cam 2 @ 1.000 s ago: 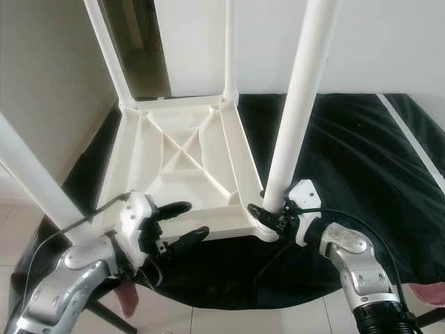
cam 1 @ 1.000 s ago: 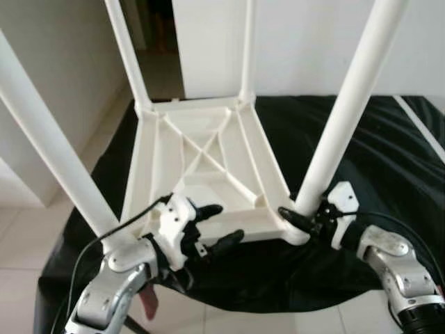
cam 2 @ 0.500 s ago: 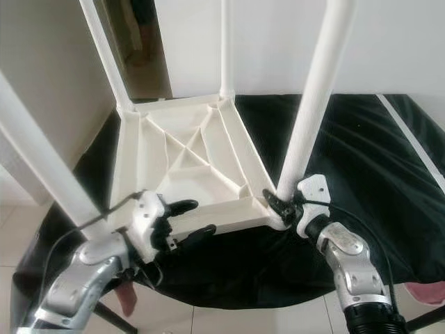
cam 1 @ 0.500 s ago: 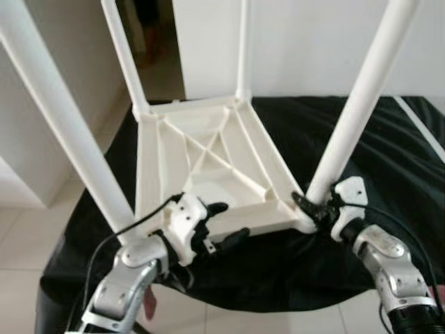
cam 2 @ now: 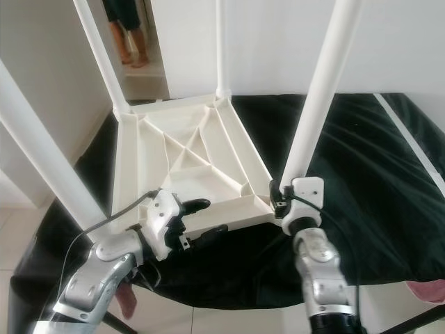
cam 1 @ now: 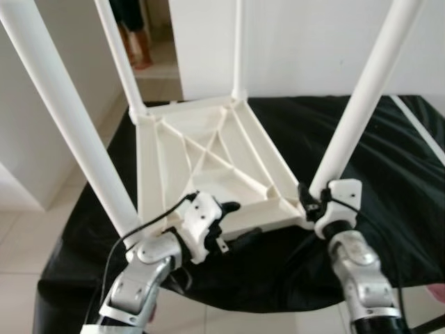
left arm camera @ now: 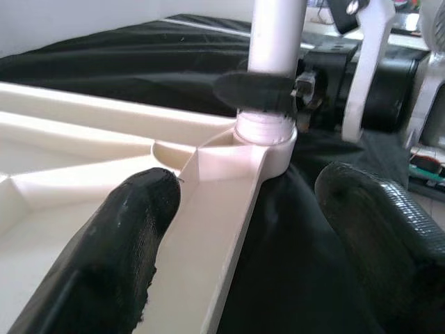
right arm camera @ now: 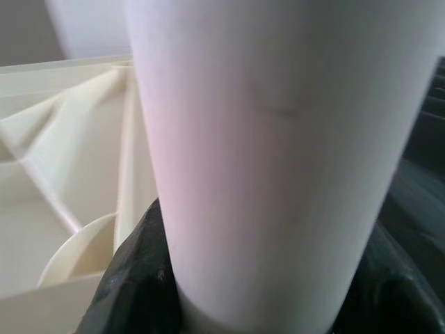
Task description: Building children table
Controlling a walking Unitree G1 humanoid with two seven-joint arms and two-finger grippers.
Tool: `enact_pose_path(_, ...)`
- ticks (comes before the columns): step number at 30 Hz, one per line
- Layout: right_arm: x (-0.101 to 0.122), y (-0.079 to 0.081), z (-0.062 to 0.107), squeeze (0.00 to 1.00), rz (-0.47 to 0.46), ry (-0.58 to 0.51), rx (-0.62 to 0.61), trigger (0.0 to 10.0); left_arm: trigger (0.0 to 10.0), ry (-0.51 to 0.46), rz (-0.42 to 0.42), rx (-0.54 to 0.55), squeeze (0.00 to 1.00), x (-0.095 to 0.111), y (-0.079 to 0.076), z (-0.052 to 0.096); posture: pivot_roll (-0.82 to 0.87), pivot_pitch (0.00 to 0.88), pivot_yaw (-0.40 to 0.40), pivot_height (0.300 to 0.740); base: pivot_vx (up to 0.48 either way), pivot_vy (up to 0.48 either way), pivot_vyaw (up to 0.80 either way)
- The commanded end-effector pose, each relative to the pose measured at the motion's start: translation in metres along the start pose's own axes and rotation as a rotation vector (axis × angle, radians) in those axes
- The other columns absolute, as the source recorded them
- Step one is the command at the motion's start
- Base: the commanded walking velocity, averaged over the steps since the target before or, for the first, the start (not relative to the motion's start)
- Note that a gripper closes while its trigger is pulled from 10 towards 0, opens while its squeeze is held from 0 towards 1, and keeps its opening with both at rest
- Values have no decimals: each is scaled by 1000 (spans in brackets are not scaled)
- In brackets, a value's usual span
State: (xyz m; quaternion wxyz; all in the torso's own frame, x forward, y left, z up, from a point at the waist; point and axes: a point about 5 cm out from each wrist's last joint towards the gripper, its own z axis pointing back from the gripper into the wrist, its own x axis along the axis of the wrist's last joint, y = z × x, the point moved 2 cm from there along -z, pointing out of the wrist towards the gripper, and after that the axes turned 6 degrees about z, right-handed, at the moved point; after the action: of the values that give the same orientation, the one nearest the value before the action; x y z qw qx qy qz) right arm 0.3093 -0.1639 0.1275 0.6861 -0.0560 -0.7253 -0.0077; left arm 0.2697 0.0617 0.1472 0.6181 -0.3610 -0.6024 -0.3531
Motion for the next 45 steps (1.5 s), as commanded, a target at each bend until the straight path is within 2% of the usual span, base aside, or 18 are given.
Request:
enact_pose_path(1,-19,-3,3,0,-27,87,-55,10000,10000,17,40,156,0,-6,14,3,-43,24,59,740,0,0,0)
enact_pose_path(2,-17,1,2,0,-38,84,-73,10000,10000,24,36,171,0,-7,16,3,-41,25,55,740,0,0,0)
enact_pose_path(3,-13,4,2,0,-44,77,-141,10000,10000,25,34,198,0,-7,20,3,-40,26,54,740,0,0,0)
enact_pose_path(6,-12,5,3,0,-44,75,-159,10000,10000,24,33,204,0,-7,21,2,-40,26,54,740,0,0,0)
enact_pose_path(8,-12,23,3,0,-32,82,-90,10000,10000,15,62,236,0,-7,24,0,-41,30,42,740,0,0,0)
enact_pose_path(10,-11,33,6,0,-32,85,-50,10000,10000,8,64,251,0,-6,24,-3,-37,32,30,740,0,0,0)
enact_pose_path(12,-11,33,6,0,-38,85,-49,10000,10000,5,65,253,0,-5,24,-3,-36,32,28,740,0,0,0)
enact_pose_path(19,-6,33,4,0,-30,61,-58,10000,10000,-13,150,300,0,-6,27,-3,-34,40,15,740,0,0,0)
enact_pose_path(20,-4,34,5,1000,-40,44,-46,10000,10000,-12,164,309,0,-7,27,-4,-34,40,15,740,0,0,0)
enact_pose_path(28,2,33,7,1000,-42,11,-26,10000,10000,-11,195,328,0,-7,27,-10,-43,48,21,740,0,0,0)
enact_pose_path(29,4,33,8,1000,-44,-4,-14,10000,10000,-3,185,371,0,-7,30,-10,-48,52,24,740,0,0,0)
enact_pose_path(35,8,30,9,1000,-46,-30,3,10000,10000,-21,204,426,0,-4,38,-10,-46,59,27,740,0,0,0)
enact_pose_path(39,7,20,12,1000,-42,-41,12,10000,10000,-20,195,504,0,-3,46,-7,-40,69,22,740,0,0,0)
enact_pose_path(45,8,4,13,1000,-24,-65,33,10000,10000,-50,183,523,0,0,47,-4,-40,75,22,740,0,0,0)
